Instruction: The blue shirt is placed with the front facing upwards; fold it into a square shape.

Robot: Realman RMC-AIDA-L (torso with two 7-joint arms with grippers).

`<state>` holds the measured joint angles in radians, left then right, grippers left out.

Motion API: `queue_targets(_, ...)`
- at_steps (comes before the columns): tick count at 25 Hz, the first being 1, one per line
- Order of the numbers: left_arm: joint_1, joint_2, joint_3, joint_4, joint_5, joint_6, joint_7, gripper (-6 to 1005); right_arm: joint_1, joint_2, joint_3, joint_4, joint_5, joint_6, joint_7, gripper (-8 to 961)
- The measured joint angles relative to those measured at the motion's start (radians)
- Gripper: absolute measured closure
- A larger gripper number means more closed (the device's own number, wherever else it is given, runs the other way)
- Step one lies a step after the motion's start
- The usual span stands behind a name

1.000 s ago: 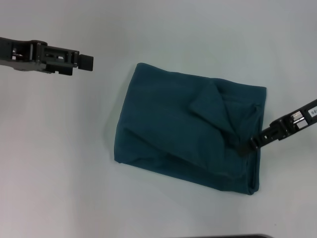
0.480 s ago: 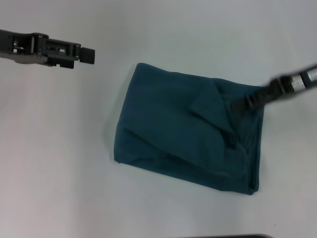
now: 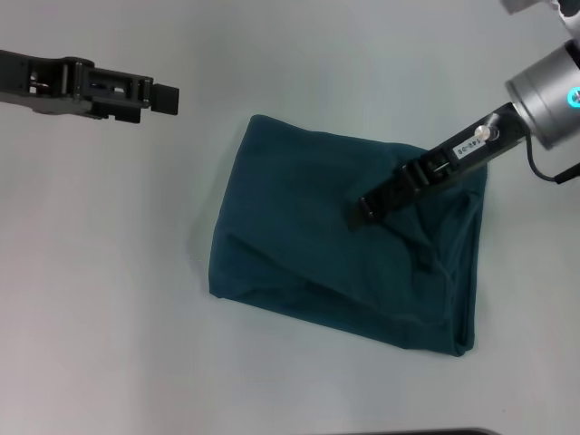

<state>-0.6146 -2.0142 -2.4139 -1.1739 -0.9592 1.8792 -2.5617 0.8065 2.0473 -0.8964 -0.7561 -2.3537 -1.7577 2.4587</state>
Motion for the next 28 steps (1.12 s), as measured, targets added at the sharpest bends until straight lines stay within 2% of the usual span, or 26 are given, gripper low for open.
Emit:
queue_targets(3, 0.002, -0.001, 0.0, 0.0, 0.0, 0.0, 0.0, 125, 0.004, -0.001, -0.008, -0.006, -0.018, 0.01, 0.018, 471)
queue_targets(5, 0.003, -0.002, -0.001, 0.001, -0.001, -0.001, 0.0, 125, 0.004, -0.012, -0.012, -0.01, -0.03, 0.002, 0.023, 472)
queue_targets(10, 0.004, -0.001, -0.001, 0.001, -0.003, -0.006, 0.0, 125, -0.007, -0.069, -0.01, -0.011, -0.051, -0.009, 0.058, 472)
queue_targets(12, 0.004, -0.001, -0.001, 0.001, -0.003, -0.009, 0.0, 125, -0.018, -0.087, -0.005, -0.018, -0.061, -0.01, 0.07, 473)
queue_targets(14, 0.004, -0.001, -0.001, 0.001, -0.003, -0.011, 0.0, 125, -0.032, -0.096, 0.002, -0.044, -0.07, -0.011, 0.079, 473)
queue_targets(28, -0.002, 0.003, -0.001, 0.013, 0.001, -0.015, 0.003, 126, -0.051, -0.105, 0.048, -0.089, -0.204, -0.004, 0.095, 476)
